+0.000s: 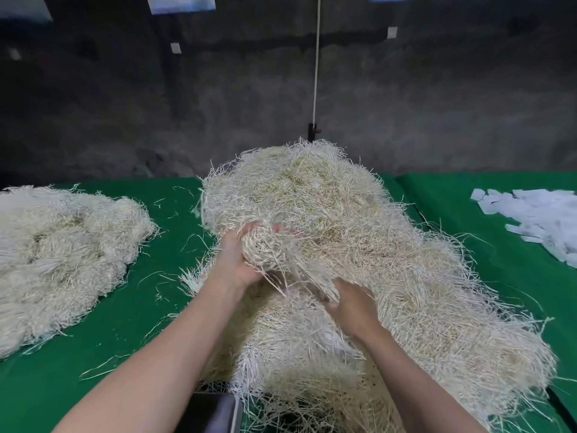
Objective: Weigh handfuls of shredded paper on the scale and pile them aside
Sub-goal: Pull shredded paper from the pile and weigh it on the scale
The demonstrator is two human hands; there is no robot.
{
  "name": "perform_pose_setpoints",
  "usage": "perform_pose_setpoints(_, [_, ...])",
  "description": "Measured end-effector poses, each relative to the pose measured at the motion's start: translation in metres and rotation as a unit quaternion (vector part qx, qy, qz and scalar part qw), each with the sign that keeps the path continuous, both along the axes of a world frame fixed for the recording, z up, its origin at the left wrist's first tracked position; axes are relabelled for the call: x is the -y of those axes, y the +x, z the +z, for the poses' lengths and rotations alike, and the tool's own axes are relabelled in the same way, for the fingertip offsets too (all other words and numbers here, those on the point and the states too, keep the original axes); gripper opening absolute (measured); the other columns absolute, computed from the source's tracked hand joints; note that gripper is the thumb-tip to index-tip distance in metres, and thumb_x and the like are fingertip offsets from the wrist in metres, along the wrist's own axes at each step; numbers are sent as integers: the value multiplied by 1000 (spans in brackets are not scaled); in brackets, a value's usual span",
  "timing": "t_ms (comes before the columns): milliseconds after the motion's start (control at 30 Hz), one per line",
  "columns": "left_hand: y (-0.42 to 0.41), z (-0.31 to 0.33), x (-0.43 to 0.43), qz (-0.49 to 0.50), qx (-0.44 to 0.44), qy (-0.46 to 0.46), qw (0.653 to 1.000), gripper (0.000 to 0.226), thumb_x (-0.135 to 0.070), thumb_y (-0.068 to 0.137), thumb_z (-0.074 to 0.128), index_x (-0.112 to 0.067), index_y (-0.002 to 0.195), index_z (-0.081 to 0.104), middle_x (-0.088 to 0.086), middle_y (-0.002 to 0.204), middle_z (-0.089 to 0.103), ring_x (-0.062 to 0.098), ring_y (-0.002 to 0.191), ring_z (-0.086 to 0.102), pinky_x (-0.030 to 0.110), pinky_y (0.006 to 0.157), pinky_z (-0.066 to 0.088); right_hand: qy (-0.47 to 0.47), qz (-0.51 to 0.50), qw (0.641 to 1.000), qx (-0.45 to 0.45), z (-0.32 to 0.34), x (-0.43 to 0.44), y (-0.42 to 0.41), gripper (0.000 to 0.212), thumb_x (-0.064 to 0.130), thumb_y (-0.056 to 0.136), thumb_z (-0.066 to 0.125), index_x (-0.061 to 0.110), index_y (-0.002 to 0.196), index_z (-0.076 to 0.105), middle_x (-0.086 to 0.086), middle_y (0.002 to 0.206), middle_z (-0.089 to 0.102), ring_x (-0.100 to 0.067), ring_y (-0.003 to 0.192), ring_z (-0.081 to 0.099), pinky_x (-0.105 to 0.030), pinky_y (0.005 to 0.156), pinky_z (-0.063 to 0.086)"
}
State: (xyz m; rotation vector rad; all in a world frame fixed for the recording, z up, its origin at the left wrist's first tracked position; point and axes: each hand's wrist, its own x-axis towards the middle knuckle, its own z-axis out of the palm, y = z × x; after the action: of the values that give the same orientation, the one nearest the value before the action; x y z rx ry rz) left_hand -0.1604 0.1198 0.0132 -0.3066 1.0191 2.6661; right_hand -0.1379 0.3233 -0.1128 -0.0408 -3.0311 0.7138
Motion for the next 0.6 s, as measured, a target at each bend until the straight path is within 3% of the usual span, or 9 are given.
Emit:
perform_pose_setpoints(100, [-6,14,12,40,-9,5,999,18,-14,72,59,-2,83,67,20,80,71,32,69,70,45,56,56,73,10,997,9,-12,-11,9,62,39,89,57,21,143,33,2,141,47,-15,127,44,-41,114,23])
perform_pose_setpoints(200, [-13,22,18,49,-24,-2,998,13,-14,78,56,-8,88,59,15,82,67,27,76,64,44,77,55,52,39,997,30,1,-4,15,81,48,83,62,23,148,21,4,152,31,-18,140,28,-46,118,11])
perform_pose_setpoints(267, [-12,26,18,37,-15,-10,999,17,-18,77,60,-9,91,61,15,94,67,27,86,62,44,90,49,-28,46,998,-18,26,7,20,88,58,73,66,31,144,23,11,145,37,-18,134,36,-43,115,21])
perform_pose_setpoints(300, [-9,27,18,32,-12,-14,999,23,-19,75,61,-8,95,62,15,96,68,27,86,64,43,90,49,-83,41,994,-65,42,15,23,81,61,70,64,36,137,27,17,135,41,-14,126,42,-38,110,29])
perform_pose_setpoints(367, [-7,32,14,27,-20,-22,999,33,-19,72,62,-7,103,60,14,88,69,26,73,66,39,77,53,-158,45,967,-194,69,33,26,45,60,74,51,45,112,32,27,111,41,-5,108,44,-23,97,32])
perform_pose_setpoints(433, [-4,40,6,14,-31,-22,999,36,-21,70,62,-7,102,58,12,76,67,23,60,64,35,62,54,-157,78,947,-268,83,57,20,17,47,83,42,40,98,38,25,95,43,-5,94,45,-23,90,36])
perform_pose_setpoints(533, [1,59,-4,12,-39,-24,999,32,-24,67,62,-5,92,59,12,72,67,25,57,66,35,54,55,-99,119,971,-185,64,80,8,21,26,94,38,19,106,55,5,90,58,-17,85,58,-39,88,50])
perform_pose_setpoints(600, [2,73,2,38,-42,-26,998,30,-22,69,64,-5,93,60,15,80,67,27,60,67,36,53,55,-18,109,992,-58,26,69,4,20,19,99,36,17,110,52,-3,92,59,-23,89,59,-38,88,50])
